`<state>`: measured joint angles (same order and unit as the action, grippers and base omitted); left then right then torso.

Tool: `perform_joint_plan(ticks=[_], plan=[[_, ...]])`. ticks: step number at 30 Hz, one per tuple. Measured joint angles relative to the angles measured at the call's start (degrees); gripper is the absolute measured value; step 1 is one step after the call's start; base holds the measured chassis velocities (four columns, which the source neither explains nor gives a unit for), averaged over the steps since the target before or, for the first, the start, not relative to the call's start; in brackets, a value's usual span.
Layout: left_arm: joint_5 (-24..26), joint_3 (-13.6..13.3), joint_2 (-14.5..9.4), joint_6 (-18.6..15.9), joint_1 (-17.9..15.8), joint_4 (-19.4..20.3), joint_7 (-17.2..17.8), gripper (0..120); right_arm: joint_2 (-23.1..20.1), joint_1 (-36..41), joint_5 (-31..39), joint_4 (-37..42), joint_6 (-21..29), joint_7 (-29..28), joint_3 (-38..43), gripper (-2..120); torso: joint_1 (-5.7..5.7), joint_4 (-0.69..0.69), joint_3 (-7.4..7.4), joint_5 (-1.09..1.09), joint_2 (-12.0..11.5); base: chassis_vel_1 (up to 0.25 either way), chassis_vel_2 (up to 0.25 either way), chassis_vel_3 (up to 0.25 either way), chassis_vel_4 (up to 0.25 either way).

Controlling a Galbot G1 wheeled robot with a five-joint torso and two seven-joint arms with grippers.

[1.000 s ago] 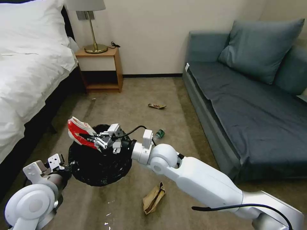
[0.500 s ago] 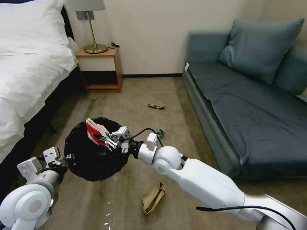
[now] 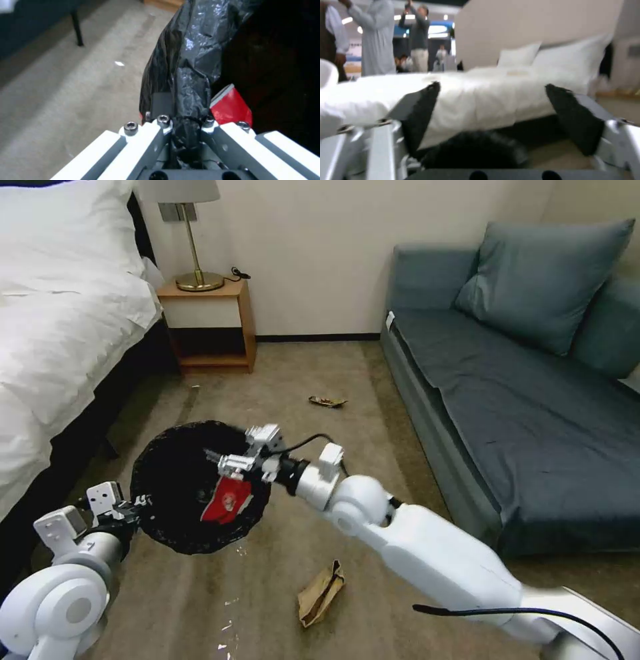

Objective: Pick up the trash bin, then pick up the garbage on the floor and place it into the trash bin.

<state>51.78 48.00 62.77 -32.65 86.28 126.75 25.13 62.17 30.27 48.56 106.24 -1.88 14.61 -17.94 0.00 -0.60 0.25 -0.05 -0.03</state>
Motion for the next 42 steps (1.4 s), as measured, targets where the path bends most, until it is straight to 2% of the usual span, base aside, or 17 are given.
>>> perform_joint_plan(ticks=[4, 7, 9, 10, 11, 12, 13, 14, 16, 24, 28, 30, 32, 36, 39, 40, 42], plan=[[-1.3, 1.0, -0.4, 0.9, -0.4, -1.1, -0.9, 1, -3.9, 0.8, 2.1, 4.6, 0.8, -0.5, 4.5, 95, 0.00, -0.01, 0.00, 0.01, 0.0, 0.000, 0.000, 0.000, 0.000], [-1.8, 1.9, -0.6, 2.0, -0.6, -2.0, -2.0, 1, -8.7, 6.2, -3.1, 8.9, 11.6, -18.8, 9.9, 99, 0.00, 0.00, -0.01, -0.01, 0.0, 0.000, 0.000, 0.000, 0.000], [-2.0, 2.1, -0.7, 2.3, -0.7, -2.2, -2.2, 1, -9.4, 7.9, -3.8, 8.7, 14.9, -21.8, 10.8, 100, 0.00, 0.02, 0.00, 0.00, 0.0, 0.000, 0.000, 0.000, 0.000], [-2.6, 2.4, -0.8, 3.0, -0.9, -2.6, -3.0, 1, -10.5, 13.2, -0.8, 6.7, 25.0, -33.1, 12.3, 100, 0.00, -0.02, -0.01, -0.01, 0.0, 0.000, 0.000, 0.000, 0.000], [-2.6, 2.4, -0.8, 3.0, -0.9, -2.6, -3.0, 1, -10.5, 13.2, -0.8, 6.7, 25.0, -33.1, 12.3, 100, 0.00, -0.02, -0.01, -0.01, 0.0, 0.000, 0.000, 0.000, 0.000], [-4.3, 2.7, -1.0, 4.4, -1.0, -3.0, -4.9, 1, -10.1, 16.6, 7.4, 4.8, 31.8, -43.1, 12.4, 100, 0.00, -0.06, 0.02, 0.04, 0.0, 0.000, 0.000, 0.000, 0.000], [-5.6, 2.9, -1.1, 5.4, -1.1, -3.3, -6.1, 1, -9.7, 18.1, 11.8, 4.0, 34.3, -47.1, 12.5, 100, 0.00, -0.05, 0.01, 0.05, 0.0, 0.000, 0.000, 0.000, 0.000], [-5.6, 2.9, -1.1, 5.4, -1.1, -3.3, -6.1, 1, -9.7, 18.1, 11.8, 4.0, 34.3, -47.1, 12.5, 100, 0.00, -0.05, 0.01, 0.05, 0.0, 0.000, 0.000, 0.000, 0.000], [-8.8, 4.0, -1.3, 8.7, -1.2, -4.4, -10.6, 1, -8.8, 23.3, 18.5, 3.1, 38.7, -54.3, 12.0, 100, 0.00, 0.02, 0.00, 0.01, 0.0, 0.000, 0.000, 0.000, 0.000], [-7.8, 3.8, -0.7, 9.8, -1.3, -4.1, -12.5, 1, -8.3, 27.6, 24.1, 3.3, 42.0, -64.5, 7.1, 100, 0.00, 0.00, 0.00, -0.01, 0.0, 0.000, 0.000, 0.000, 0.000], [-7.7, 3.2, -0.2, 9.6, -1.2, -3.9, -11.8, 1, -7.1, 27.1, 28.9, 2.5, 43.9, -63.5, 7.0, 100, 0.00, 0.00, 0.00, -0.01, 0.0, 0.000, 0.000, 0.000, 0.000], [-7.7, 3.0, 0.0, 9.4, -1.1, -3.9, -11.5, 1, -7.0, 26.6, 30.0, 2.5, 44.0, -59.4, 7.2, 100, 0.00, 0.02, 0.00, -0.01, 0.0, 0.000, 0.000, 0.000, 0.000], [-7.7, 2.4, 0.3, 9.2, -0.9, -3.7, -11.1, 1, -7.2, 25.7, 27.0, 2.0, 44.0, -50.4, 7.2, 100, 0.00, 0.02, 0.00, -0.02, 0.0, 0.000, 0.000, 0.000, 0.000], [-7.6, 1.9, 0.6, 9.1, -0.9, -3.3, -10.7, 1, -6.9, 24.0, 26.8, 1.5, 44.3, -48.2, 5.9, 100, 0.00, -0.01, 0.00, -0.01, 0.0, 0.000, 0.000, 0.000, 0.000], [-8.0, 1.3, 1.2, 9.0, -0.9, -3.4, -10.4, 1, -7.4, 20.4, 13.1, -2.9, 39.0, -31.6, 1.8, 100, 0.00, 0.02, 0.00, 0.00, 0.0, 0.000, 0.000, 0.000, 0.000], [-8.0, 1.3, 1.2, 9.0, -0.9, -3.4, -10.4, 1, -7.4, 20.4, 13.1, -2.9, 39.0, -31.6, 1.8, 100, 0.00, 0.02, 0.00, 0.00, 0.0, 0.000, 0.000, 0.000, 0.000], [-8.5, 0.9, 1.7, 9.0, -0.9, -3.8, -10.4, 1, -8.6, 16.2, -5.5, -10.4, 25.1, -13.3, -0.4, 100, 0.00, -0.01, 0.00, 0.00, 0.0, 0.000, 0.000, 0.000, 0.000]])
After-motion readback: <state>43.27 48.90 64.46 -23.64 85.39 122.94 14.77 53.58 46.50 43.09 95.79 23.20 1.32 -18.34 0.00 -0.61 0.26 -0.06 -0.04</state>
